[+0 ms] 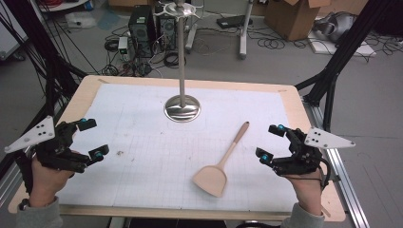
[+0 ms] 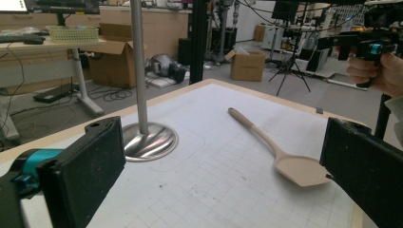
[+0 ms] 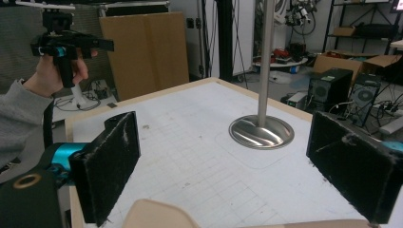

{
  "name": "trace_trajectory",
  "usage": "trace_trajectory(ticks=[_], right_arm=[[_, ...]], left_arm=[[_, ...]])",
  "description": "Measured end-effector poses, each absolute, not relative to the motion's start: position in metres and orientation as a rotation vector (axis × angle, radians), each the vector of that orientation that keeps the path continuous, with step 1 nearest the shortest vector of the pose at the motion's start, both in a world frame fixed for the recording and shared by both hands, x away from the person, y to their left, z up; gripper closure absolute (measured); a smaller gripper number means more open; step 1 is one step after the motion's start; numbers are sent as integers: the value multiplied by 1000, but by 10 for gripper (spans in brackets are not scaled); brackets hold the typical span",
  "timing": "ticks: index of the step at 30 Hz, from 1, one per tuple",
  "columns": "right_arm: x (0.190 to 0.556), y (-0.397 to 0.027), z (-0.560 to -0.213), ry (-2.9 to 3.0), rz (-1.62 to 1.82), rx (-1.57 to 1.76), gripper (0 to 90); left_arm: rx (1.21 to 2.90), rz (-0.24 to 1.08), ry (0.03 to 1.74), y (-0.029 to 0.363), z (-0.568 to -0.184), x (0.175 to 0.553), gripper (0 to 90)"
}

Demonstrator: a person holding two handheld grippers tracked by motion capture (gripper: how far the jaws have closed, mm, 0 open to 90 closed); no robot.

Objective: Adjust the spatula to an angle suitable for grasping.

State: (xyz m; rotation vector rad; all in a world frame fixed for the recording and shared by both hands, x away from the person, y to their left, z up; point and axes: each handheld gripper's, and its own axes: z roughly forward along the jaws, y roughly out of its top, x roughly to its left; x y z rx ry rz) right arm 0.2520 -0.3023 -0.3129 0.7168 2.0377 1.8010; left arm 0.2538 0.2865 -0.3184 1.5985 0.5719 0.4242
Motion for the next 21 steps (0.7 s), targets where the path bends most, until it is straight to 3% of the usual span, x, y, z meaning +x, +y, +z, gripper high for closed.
trace_trajectory(ticks=[16,18,21], right_arm=[[257,-297,-319,2079,1788,715,103],[258,-296,-320,2072,1775,707,152],[257,-296,-320,2057,1780,706,153]], left_arm=[[1604,427,586,289,-320,255,17],[1606,428,587,289,-320,255,17],[1605,426,588,288,-320,255,17]])
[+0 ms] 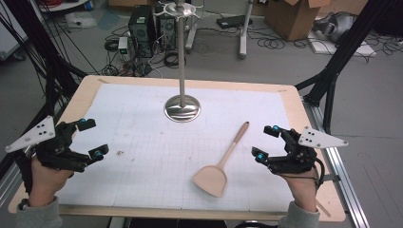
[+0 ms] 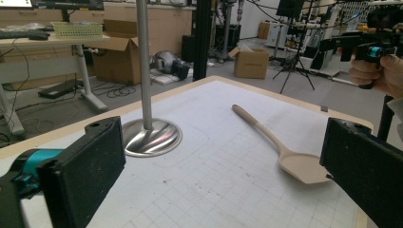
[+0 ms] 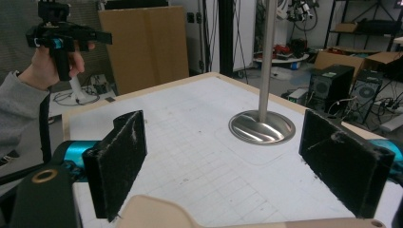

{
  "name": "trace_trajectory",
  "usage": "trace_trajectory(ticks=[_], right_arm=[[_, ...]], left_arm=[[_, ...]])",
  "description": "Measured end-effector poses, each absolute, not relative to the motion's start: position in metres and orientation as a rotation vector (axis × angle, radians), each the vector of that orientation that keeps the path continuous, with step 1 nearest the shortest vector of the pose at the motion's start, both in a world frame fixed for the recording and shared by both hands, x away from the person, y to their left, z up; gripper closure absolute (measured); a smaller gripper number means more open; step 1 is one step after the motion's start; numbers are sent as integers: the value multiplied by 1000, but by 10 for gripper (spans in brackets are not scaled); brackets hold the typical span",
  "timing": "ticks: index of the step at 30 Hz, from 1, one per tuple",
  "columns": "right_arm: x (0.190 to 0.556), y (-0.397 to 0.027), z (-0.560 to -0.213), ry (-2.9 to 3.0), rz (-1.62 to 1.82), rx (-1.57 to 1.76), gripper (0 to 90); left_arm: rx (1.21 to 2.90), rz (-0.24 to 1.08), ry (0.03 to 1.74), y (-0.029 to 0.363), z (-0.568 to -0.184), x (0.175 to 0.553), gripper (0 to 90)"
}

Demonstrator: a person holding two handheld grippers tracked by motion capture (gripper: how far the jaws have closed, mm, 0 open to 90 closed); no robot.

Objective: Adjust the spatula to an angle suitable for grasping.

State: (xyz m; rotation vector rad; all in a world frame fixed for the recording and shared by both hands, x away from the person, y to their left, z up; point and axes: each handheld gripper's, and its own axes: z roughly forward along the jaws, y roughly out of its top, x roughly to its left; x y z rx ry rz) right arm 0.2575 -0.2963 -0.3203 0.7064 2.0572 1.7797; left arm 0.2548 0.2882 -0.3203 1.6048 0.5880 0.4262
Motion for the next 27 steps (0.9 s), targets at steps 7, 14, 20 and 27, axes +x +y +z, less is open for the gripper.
trace_trajectory(ticks=[7,14,20,27], right_arm=[[258,-297,-321,2049,1774,725,167],[262,-294,-324,2081,1733,748,203],[263,-291,-326,2103,1718,746,277],[260,-287,-326,2042,1670,673,418]], left_arm=[[1614,422,593,287,-322,256,17],[1618,422,598,287,-323,257,17],[1622,417,603,287,-324,258,17],[1632,411,610,287,-325,259,17]])
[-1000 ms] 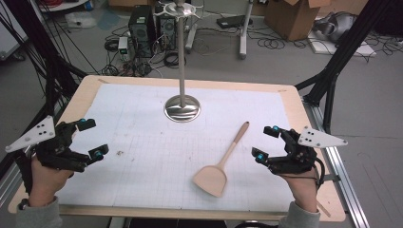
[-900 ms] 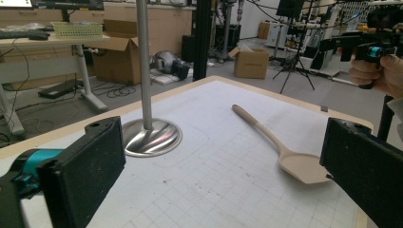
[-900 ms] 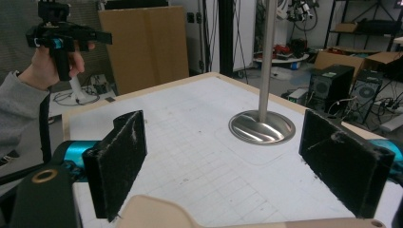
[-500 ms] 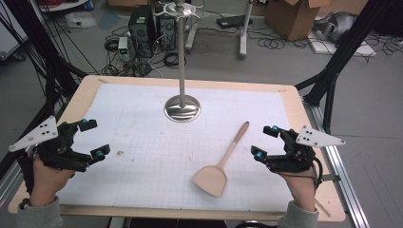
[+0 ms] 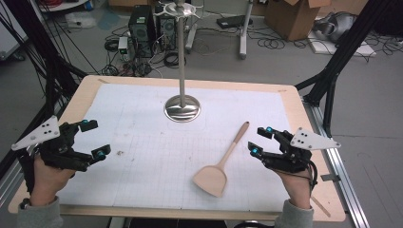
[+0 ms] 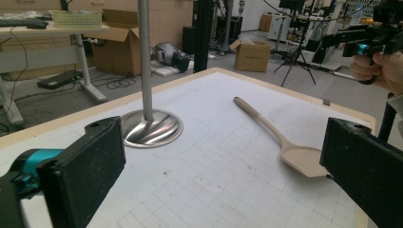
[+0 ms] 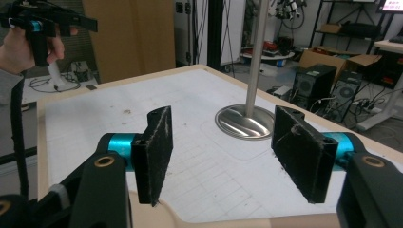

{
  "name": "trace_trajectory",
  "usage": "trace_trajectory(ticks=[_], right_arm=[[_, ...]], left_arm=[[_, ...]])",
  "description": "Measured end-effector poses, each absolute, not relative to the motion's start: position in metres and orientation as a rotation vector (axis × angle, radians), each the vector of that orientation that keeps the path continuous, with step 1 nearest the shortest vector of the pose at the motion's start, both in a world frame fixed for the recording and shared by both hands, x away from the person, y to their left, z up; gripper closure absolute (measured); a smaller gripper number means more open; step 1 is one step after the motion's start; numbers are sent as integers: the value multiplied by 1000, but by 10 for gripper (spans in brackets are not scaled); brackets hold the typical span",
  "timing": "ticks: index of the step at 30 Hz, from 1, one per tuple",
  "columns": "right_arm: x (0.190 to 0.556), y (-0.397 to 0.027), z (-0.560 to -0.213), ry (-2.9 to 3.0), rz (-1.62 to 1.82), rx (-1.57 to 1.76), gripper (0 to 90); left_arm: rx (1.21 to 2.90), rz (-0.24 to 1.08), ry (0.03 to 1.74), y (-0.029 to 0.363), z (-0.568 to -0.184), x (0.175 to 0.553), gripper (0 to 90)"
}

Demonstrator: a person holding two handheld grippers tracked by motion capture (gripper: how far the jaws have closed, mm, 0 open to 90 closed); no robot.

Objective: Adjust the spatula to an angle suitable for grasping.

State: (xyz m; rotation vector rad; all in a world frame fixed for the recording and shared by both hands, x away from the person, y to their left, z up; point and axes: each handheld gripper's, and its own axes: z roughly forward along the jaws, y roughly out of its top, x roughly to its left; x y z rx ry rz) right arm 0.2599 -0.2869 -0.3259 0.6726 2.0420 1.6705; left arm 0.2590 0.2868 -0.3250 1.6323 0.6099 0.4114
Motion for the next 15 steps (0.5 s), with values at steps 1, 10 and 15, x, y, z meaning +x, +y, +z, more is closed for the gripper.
trace_trajectory(ticks=[1,10,15], right_arm=[[260,-287,-326,2042,1670,673,418],[267,-282,-334,2123,1614,687,574],[274,-277,-340,2167,1533,726,665]], left_arm=[[1632,411,611,287,-325,259,17],[1641,403,615,286,-326,260,17],[1643,403,625,286,-327,261,17]])
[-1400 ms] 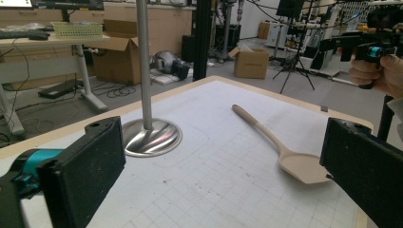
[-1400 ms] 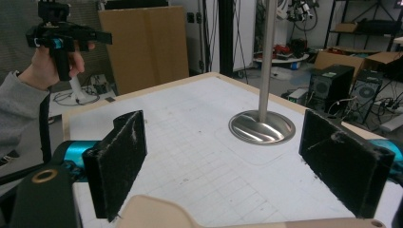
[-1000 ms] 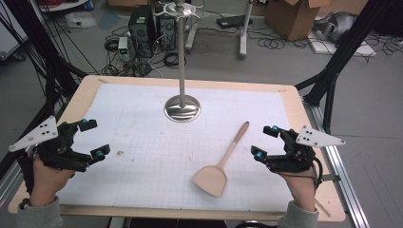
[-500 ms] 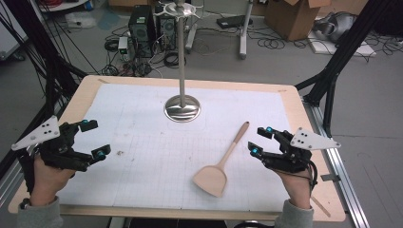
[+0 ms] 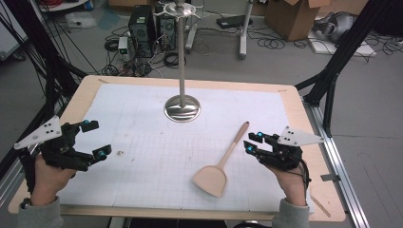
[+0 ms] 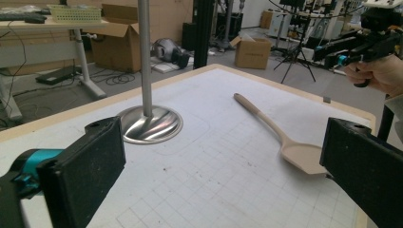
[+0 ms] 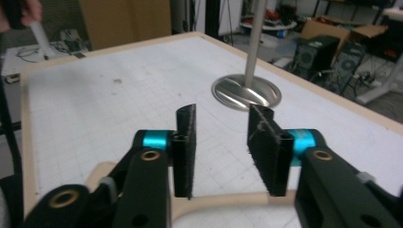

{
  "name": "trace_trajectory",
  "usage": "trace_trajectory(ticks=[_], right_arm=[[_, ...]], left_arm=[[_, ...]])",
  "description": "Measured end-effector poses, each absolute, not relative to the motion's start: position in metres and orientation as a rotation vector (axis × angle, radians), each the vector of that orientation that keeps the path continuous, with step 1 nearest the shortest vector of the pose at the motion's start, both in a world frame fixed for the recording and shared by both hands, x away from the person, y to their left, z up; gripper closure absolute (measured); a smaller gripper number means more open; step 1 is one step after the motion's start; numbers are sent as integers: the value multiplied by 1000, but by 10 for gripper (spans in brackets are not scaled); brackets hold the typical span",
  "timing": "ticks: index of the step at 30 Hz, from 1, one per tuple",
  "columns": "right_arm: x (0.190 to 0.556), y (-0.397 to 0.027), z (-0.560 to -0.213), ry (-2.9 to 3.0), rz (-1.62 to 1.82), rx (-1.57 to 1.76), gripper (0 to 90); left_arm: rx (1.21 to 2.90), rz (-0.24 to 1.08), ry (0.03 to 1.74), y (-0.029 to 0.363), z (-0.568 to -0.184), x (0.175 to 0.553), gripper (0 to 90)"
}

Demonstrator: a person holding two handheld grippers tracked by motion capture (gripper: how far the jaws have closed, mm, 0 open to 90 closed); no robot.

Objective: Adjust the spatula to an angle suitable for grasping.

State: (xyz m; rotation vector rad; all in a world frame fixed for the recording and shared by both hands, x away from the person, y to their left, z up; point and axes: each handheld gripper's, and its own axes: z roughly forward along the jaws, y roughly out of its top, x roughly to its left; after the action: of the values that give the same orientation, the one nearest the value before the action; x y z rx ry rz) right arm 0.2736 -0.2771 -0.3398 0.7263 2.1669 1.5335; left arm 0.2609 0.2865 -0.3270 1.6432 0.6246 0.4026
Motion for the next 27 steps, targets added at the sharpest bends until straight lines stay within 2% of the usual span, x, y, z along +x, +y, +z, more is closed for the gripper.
trace_trajectory(ticks=[4,14,20,27], right_arm=[[280,-280,-349,2175,1495,768,748],[289,-278,-359,2187,1469,798,804],[298,-285,-371,2159,1510,856,897],[308,-287,-383,2184,1490,900,899]], left_arm=[[1635,405,626,289,-326,260,17],[1643,400,640,289,-329,262,17],[1644,397,649,289,-329,263,17],[1638,369,654,289,-331,265,17]])
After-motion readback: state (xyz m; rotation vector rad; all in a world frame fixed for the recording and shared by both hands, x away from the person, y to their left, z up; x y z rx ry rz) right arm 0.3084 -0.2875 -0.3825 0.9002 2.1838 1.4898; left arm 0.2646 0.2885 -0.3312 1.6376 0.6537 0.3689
